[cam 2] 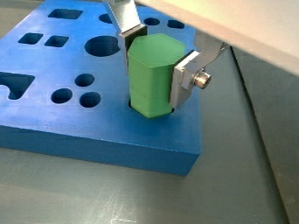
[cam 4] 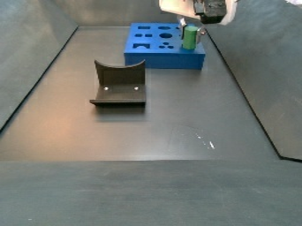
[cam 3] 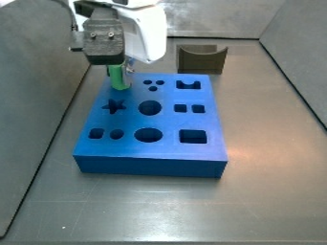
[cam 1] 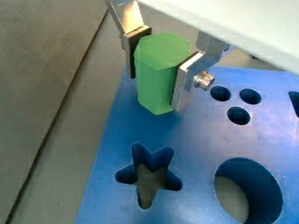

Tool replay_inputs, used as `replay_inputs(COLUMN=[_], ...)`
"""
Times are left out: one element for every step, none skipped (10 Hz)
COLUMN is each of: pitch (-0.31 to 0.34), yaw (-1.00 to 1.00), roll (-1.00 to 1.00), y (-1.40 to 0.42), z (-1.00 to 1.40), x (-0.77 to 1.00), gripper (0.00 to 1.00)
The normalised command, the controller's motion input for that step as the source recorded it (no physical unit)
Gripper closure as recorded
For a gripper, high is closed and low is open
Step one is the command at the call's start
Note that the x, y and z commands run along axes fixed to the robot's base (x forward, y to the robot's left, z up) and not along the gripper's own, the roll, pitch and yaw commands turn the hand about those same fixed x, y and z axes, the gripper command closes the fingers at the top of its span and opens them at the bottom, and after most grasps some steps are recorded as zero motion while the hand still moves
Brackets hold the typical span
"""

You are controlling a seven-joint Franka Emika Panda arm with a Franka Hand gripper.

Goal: Insert the hexagon object.

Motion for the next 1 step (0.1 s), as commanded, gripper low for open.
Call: replay_inputs(pitch=[0.000], yaw=[0.00], roll=[0.00], y=[0.00], z=[0.00], x=[0.00], gripper=[1.00])
